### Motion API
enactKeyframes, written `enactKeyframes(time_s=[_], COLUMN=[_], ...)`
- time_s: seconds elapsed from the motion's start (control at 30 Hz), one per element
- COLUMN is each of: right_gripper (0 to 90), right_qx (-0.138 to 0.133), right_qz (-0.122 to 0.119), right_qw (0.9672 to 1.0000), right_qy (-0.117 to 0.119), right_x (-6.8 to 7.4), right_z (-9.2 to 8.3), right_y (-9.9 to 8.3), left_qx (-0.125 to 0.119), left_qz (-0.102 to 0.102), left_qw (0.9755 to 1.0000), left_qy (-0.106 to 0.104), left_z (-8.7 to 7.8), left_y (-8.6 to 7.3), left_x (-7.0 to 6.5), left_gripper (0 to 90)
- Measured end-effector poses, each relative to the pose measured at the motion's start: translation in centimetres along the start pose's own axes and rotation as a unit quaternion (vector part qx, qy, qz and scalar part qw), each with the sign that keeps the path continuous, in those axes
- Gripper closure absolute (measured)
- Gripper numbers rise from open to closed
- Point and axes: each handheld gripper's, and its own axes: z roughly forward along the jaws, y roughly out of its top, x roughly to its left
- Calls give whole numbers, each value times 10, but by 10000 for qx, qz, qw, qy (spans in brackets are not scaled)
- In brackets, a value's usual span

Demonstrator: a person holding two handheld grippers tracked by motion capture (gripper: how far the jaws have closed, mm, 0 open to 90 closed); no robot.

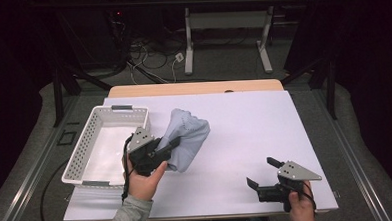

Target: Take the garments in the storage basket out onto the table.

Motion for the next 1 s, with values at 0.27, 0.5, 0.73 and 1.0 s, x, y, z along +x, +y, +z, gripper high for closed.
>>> enactKeyframes(time_s=[0.27, 0.5, 0.73, 1.0], right_gripper=[15, 15, 15, 15], right_qx=[4, -29, -26, -28], right_qz=[-13, -13, -16, -16], right_qw=[10000, 10000, 10000, 10000], right_qy=[-6, 13, 16, 7], right_x=[1, 0, 0, 0], right_z=[0, 0, 0, -1], right_y=[0, 0, 0, 0], left_qx=[261, 516, 769, 957], left_qz=[8, -40, -108, -114], left_qw=[9997, 9986, 9970, 9952], left_qy=[-20, -49, -43, -164], left_z=[17, 31, 51, 75], left_y=[-9, -15, -25, -31], left_x=[-2, -2, -2, -12], left_gripper=[696, 695, 694, 694])
